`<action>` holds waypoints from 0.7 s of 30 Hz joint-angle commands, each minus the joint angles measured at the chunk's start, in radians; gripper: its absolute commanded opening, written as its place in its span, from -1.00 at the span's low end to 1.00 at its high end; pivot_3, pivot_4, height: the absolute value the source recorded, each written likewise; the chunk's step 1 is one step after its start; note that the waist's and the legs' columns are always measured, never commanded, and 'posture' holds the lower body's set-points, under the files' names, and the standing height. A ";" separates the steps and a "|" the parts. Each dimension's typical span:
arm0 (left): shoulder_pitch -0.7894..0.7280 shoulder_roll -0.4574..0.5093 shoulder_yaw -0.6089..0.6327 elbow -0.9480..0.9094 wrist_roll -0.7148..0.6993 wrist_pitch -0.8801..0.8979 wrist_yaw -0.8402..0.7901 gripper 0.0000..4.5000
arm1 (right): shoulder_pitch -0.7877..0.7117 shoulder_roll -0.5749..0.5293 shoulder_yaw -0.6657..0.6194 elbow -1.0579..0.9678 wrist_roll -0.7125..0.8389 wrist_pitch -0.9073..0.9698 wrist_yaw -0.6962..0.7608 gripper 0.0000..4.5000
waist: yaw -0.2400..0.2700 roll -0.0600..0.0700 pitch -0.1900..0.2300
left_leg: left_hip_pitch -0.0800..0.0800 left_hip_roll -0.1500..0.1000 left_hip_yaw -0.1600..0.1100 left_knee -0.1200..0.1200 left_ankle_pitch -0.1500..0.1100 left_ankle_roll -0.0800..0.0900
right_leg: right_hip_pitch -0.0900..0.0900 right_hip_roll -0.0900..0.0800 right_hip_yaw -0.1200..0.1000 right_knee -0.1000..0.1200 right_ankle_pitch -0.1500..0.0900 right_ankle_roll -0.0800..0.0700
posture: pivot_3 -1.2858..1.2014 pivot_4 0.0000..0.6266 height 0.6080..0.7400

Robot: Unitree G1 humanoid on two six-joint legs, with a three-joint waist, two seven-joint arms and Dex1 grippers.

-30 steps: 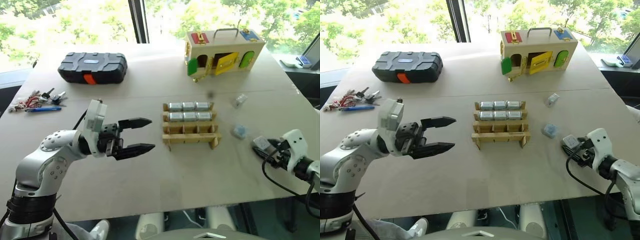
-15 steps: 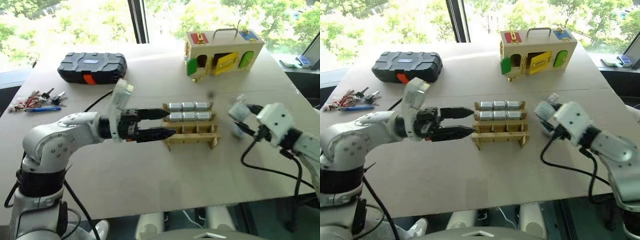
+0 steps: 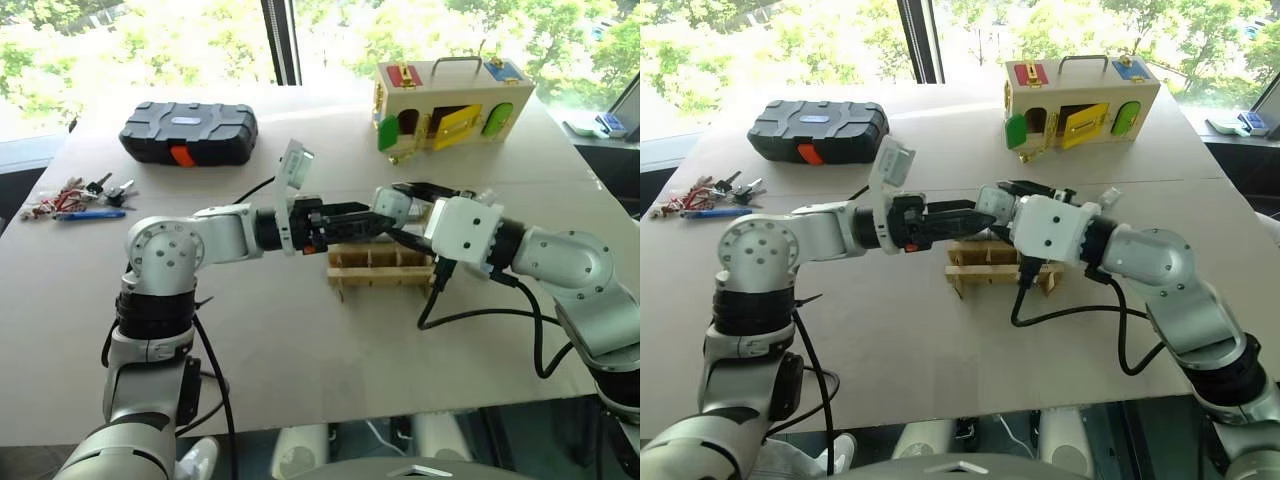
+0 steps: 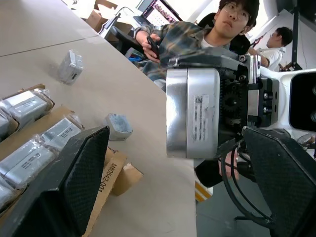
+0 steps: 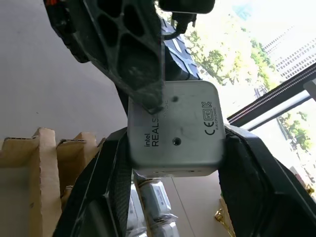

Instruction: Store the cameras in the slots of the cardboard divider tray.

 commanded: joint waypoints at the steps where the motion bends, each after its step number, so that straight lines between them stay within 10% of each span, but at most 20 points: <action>1: -0.015 -0.008 0.040 -0.012 -0.028 0.003 0.012 0.76 | -0.024 0.012 -0.005 -0.016 -0.007 -0.027 0.007 -0.15 | -0.001 0.000 0.000 | 0.000 0.000 0.000 0.000 0.000 0.000 | 0.000 0.000 0.000 0.000 0.000 0.000 | 0.03 -0.52 1.00; 5: -0.008 -0.010 0.054 -0.016 -0.045 0.015 0.026 0.08 | -0.017 0.016 -0.007 -0.015 0.002 -0.024 0.028 -0.15 | -0.001 0.000 0.000 | 0.000 0.000 0.000 0.000 0.000 0.000 | 0.000 0.000 0.000 0.001 0.000 0.000 | 0.03 -0.52 1.00; 9: -0.002 -0.010 0.057 -0.021 -0.052 0.009 0.033 -0.69 | -0.007 0.029 -0.023 -0.013 0.024 -0.013 0.034 0.70 | -0.001 0.000 0.000 | 0.000 0.000 0.000 0.002 0.000 0.000 | 0.000 0.000 0.000 0.002 0.000 0.000 | 0.03 -0.52 1.00; 11: -0.003 0.000 0.052 -0.020 -0.031 -0.002 0.015 -0.67 | 0.006 0.036 -0.039 -0.010 0.026 -0.004 0.018 1.00 | -0.001 0.000 0.000 | 0.001 0.000 0.000 0.002 0.000 0.000 | 0.000 0.000 0.000 0.003 0.000 0.000 | 0.03 -0.52 1.00; 21: -0.027 0.180 -0.183 0.045 0.419 -0.379 -0.451 -0.67 | 0.235 0.039 -0.408 -0.090 0.407 0.221 0.027 1.00 | 0.000 0.000 0.000 | 0.000 0.001 0.000 0.002 0.000 0.000 | 0.000 -0.001 0.000 0.003 -0.002 -0.005 | 0.03 -0.52 1.00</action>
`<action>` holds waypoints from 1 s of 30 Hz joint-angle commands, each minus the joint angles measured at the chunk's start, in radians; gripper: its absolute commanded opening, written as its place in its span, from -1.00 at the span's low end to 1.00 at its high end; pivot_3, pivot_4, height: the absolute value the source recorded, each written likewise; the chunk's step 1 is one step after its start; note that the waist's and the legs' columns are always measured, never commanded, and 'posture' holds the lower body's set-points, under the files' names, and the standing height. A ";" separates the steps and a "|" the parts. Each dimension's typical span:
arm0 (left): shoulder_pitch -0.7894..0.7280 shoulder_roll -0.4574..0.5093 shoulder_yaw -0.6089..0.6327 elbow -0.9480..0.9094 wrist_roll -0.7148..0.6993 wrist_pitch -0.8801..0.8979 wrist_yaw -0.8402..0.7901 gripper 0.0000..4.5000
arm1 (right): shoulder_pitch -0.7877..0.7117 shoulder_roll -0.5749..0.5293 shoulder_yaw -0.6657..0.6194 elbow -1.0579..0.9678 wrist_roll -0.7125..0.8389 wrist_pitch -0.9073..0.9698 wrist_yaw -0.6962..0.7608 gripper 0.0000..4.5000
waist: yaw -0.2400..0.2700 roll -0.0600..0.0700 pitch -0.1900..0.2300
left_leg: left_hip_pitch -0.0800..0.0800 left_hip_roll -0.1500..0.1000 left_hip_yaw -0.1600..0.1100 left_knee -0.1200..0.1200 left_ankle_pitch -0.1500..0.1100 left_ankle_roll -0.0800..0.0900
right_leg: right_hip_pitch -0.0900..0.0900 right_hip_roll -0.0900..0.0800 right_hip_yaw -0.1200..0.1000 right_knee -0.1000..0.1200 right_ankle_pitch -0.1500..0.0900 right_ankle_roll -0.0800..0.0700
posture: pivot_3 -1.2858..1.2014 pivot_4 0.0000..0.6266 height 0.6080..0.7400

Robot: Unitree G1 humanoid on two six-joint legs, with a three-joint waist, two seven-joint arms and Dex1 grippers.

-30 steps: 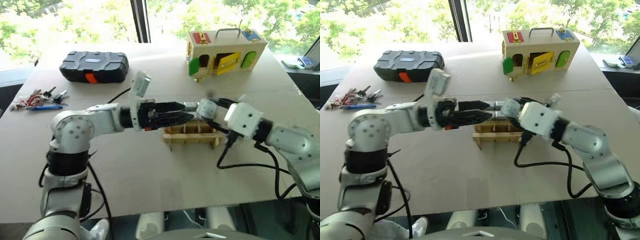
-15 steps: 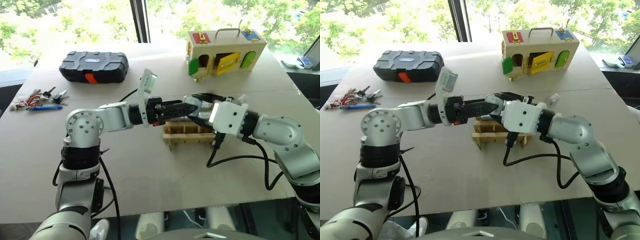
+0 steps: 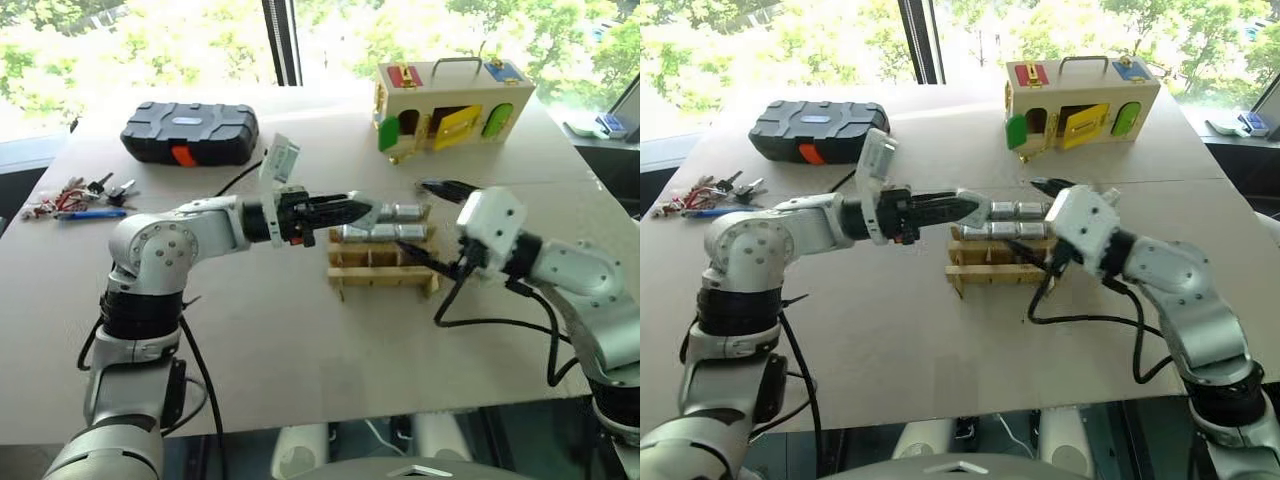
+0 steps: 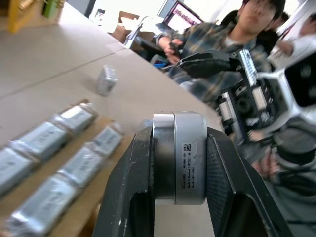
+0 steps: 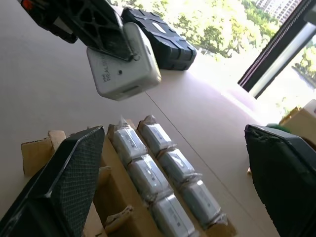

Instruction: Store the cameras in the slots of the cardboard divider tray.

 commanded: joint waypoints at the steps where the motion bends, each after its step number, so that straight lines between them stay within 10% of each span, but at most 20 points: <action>1: -0.044 0.051 -0.100 0.064 0.157 -0.155 -0.213 -0.67 | 0.077 -0.047 -0.177 -0.106 0.178 0.065 0.041 1.00 | 0.001 0.000 0.000 | 0.000 0.000 0.000 0.000 0.000 0.000 | 0.000 0.000 0.000 0.000 0.000 0.000 | 0.03 -0.52 1.00; 8: -0.122 0.058 -0.220 0.238 0.365 -0.329 -0.436 -0.67 | 0.246 -0.144 -0.341 -0.189 0.331 0.102 0.091 1.00 | 0.001 0.000 0.000 | 0.000 0.001 -0.001 0.000 -0.003 0.005 | 0.000 0.000 0.000 0.000 0.000 0.000 | 0.03 -0.52 1.00; 30: -0.233 -0.025 -0.336 0.435 0.685 -0.481 -0.651 -0.67 | 0.422 -0.118 -0.283 -0.311 0.258 0.031 -0.073 1.00 | 0.001 0.000 0.000 | -0.003 0.001 -0.001 0.004 -0.005 0.009 | 0.000 0.000 0.000 -0.001 -0.002 0.003 | 0.03 -0.52 1.00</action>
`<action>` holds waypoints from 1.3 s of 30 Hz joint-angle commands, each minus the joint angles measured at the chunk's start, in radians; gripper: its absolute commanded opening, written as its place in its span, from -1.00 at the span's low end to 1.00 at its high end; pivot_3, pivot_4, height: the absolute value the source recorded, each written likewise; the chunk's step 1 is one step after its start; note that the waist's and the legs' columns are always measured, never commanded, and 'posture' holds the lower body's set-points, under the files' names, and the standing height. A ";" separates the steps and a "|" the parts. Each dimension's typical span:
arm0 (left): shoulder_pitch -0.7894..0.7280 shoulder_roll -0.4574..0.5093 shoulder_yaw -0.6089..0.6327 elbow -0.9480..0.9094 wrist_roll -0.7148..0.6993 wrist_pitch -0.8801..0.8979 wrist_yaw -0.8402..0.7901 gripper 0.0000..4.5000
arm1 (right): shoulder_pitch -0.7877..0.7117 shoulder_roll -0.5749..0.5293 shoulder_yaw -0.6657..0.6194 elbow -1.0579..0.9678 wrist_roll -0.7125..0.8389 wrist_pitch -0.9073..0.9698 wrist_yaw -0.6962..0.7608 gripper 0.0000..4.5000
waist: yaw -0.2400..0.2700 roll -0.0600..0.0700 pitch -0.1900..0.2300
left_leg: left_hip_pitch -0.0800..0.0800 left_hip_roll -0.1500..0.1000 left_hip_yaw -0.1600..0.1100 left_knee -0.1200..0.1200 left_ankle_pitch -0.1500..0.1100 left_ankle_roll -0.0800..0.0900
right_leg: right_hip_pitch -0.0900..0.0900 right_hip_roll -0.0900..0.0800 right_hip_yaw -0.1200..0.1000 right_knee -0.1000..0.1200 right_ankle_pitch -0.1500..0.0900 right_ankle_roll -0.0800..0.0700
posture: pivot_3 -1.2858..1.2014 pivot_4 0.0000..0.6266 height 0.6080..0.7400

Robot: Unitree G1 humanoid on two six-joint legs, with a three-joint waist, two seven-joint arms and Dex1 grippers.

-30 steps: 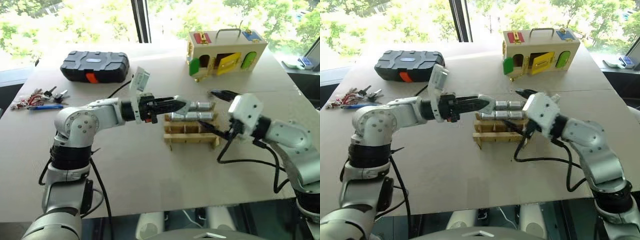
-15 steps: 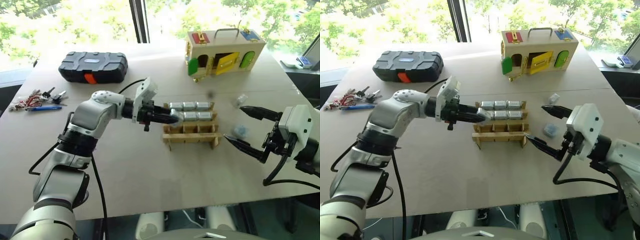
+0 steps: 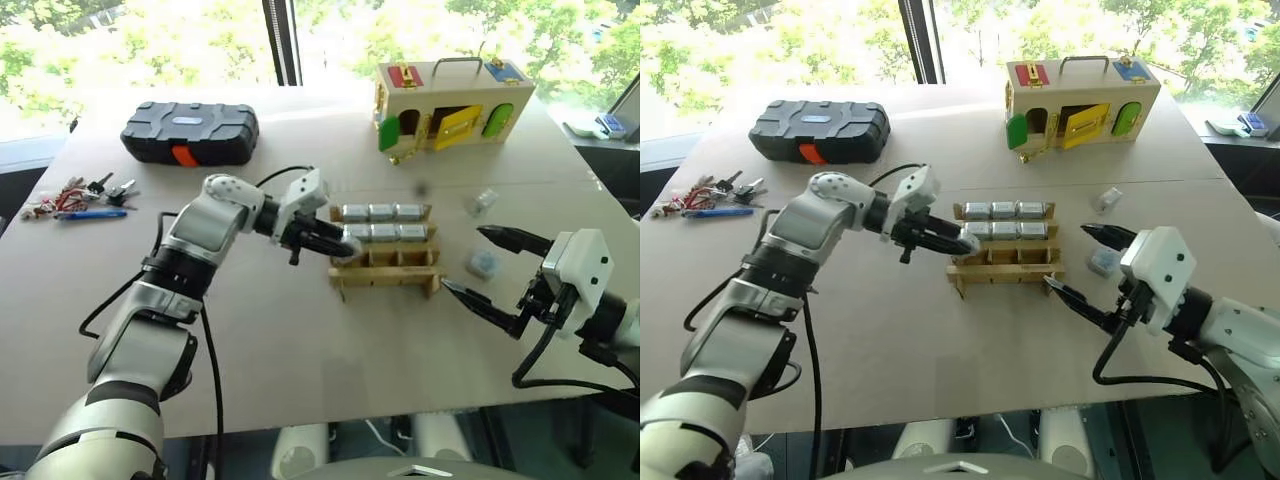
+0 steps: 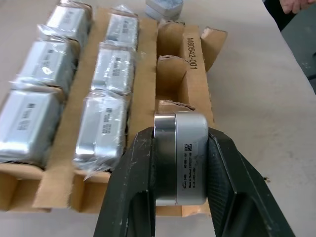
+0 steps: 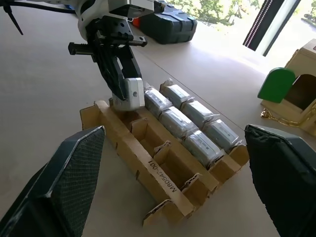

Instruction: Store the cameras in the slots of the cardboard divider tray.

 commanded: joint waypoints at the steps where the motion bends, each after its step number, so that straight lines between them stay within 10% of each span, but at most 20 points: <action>1: -0.030 0.006 -0.011 -0.057 0.034 0.010 -0.021 -0.67 | 0.032 0.011 -0.015 -0.053 -0.010 -0.024 -0.029 1.00 | 0.000 0.000 0.000 | 0.000 0.000 0.000 0.000 0.000 0.000 | 0.000 0.000 0.000 0.000 0.000 0.000 | 0.03 -0.52 1.00; 15: 0.016 0.005 -0.056 -0.219 0.163 0.042 0.057 -0.67 | 0.112 -0.008 -0.062 -0.083 0.040 -0.059 0.015 1.00 | 0.000 0.000 0.000 | 0.000 0.000 0.000 0.001 0.000 0.000 | 0.000 0.000 0.001 0.001 0.000 0.000 | 0.03 -0.52 1.00; 23: 0.037 0.006 0.069 -0.381 0.036 0.211 0.109 0.93 | 0.119 -0.028 -0.063 -0.047 0.040 -0.080 0.052 1.00 | 0.000 0.000 0.000 | 0.000 0.000 0.000 0.002 0.000 0.000 | 0.000 0.000 0.000 0.001 -0.001 0.001 | 0.03 -0.52 1.00; 30: 0.249 -0.026 0.457 -0.485 -0.193 0.152 0.216 0.93 | 0.097 0.021 0.008 0.131 -0.094 -0.054 -0.077 1.00 | -0.008 0.001 -0.001 | 0.003 0.001 0.001 0.002 0.000 0.000 | 0.000 0.000 0.002 0.003 -0.001 0.001 | 0.03 -0.52 1.00; 39: 0.648 0.103 0.672 -0.522 -0.345 0.033 0.055 0.93 | -0.054 0.029 0.115 0.463 -0.215 -0.087 -0.055 1.00 | -0.009 0.001 -0.001 | 0.004 0.001 0.003 0.002 0.000 -0.001 | 0.000 -0.002 0.002 0.005 0.000 0.000 | 0.03 -0.52 1.00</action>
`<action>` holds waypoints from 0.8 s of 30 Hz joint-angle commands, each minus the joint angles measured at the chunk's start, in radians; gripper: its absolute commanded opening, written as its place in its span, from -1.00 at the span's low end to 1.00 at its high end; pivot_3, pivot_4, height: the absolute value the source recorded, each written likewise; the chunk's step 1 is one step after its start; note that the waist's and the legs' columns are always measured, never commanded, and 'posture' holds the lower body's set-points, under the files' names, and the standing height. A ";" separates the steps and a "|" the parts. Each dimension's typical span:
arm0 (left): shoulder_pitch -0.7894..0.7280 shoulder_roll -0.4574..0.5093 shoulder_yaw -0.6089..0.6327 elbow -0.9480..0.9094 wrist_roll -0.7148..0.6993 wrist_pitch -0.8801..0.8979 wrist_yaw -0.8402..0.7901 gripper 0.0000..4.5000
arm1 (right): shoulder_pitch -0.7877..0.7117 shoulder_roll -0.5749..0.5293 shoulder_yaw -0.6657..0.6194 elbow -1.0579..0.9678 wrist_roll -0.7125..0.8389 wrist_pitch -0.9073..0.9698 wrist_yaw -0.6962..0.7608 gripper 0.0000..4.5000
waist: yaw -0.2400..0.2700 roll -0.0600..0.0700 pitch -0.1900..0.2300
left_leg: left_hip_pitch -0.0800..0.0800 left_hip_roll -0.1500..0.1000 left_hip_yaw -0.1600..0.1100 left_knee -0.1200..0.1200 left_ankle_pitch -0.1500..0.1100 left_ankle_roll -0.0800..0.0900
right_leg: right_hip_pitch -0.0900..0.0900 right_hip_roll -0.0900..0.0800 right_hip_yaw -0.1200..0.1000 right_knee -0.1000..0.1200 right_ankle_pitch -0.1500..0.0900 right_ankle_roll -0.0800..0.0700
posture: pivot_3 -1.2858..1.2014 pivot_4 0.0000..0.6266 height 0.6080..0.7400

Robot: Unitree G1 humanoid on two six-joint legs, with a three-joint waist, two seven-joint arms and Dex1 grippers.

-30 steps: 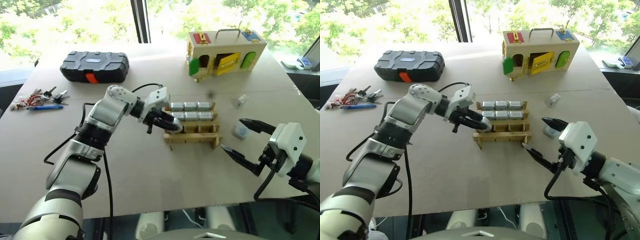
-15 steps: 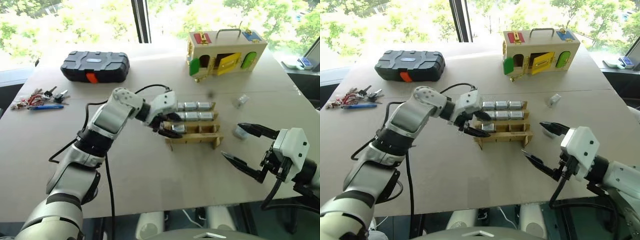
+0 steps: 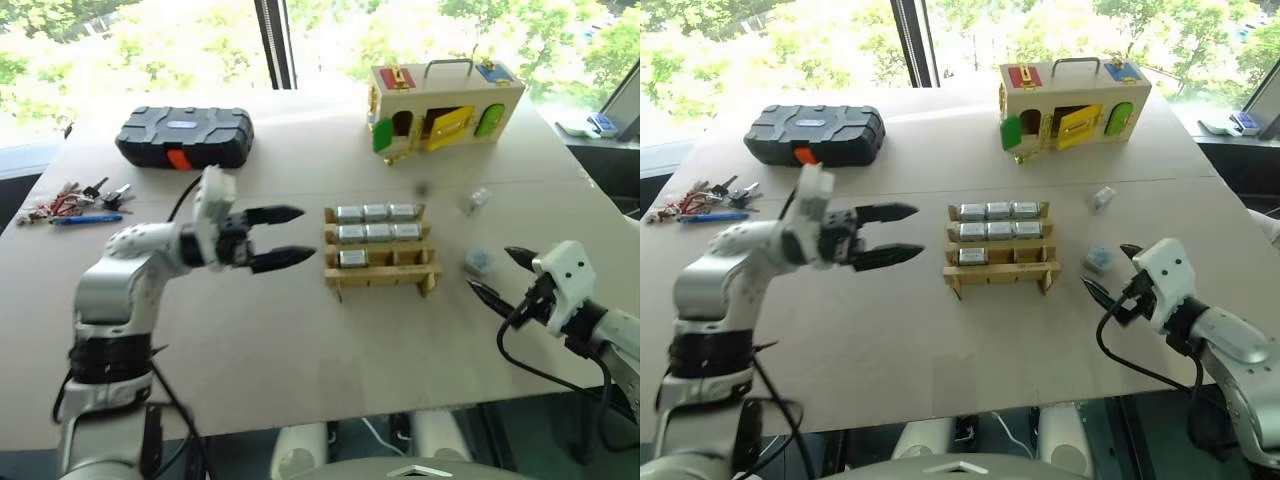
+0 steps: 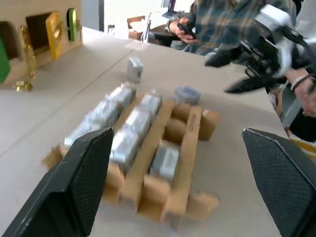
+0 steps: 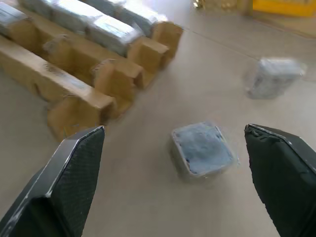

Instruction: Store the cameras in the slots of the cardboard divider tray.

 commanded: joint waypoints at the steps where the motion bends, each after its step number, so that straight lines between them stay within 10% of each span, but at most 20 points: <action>1: 0.075 0.033 0.063 -0.066 -0.077 -0.042 -0.047 0.93 | -0.067 -0.019 0.020 0.102 -0.027 -0.047 0.050 1.00 | 0.007 0.000 0.000 | 0.000 0.000 0.000 0.000 -0.002 -0.003 | 0.000 -0.001 -0.001 0.000 0.001 -0.001 | 0.03 -0.52 1.00; 11: 0.156 0.049 0.081 -0.172 -0.157 -0.035 0.020 0.93 | -0.225 -0.009 0.086 0.414 -0.077 -0.119 0.158 1.00 | 0.008 0.000 0.000 | -0.001 -0.001 -0.001 0.000 -0.002 -0.004 | 0.000 -0.003 -0.003 -0.001 0.002 -0.003 | 0.03 -0.52 1.00; 18: 0.142 0.057 0.071 -0.219 -0.227 0.033 0.099 1.00 | -0.240 0.001 0.078 0.445 -0.088 -0.181 0.185 -0.14 | 0.008 0.000 0.000 | -0.001 -0.001 -0.001 0.000 -0.002 -0.004 | 0.000 -0.002 -0.003 -0.001 0.002 -0.003 | 0.03 -0.52 1.00; 24: 0.073 0.013 0.027 -0.310 -0.366 0.231 0.336 1.00 | -0.230 -0.012 0.061 0.286 -0.096 -0.198 0.161 -0.14 | 0.009 0.000 0.000 | -0.001 -0.001 -0.001 0.000 -0.002 -0.004 | 0.000 -0.002 -0.003 0.000 0.000 0.000 | 0.03 -0.52 1.00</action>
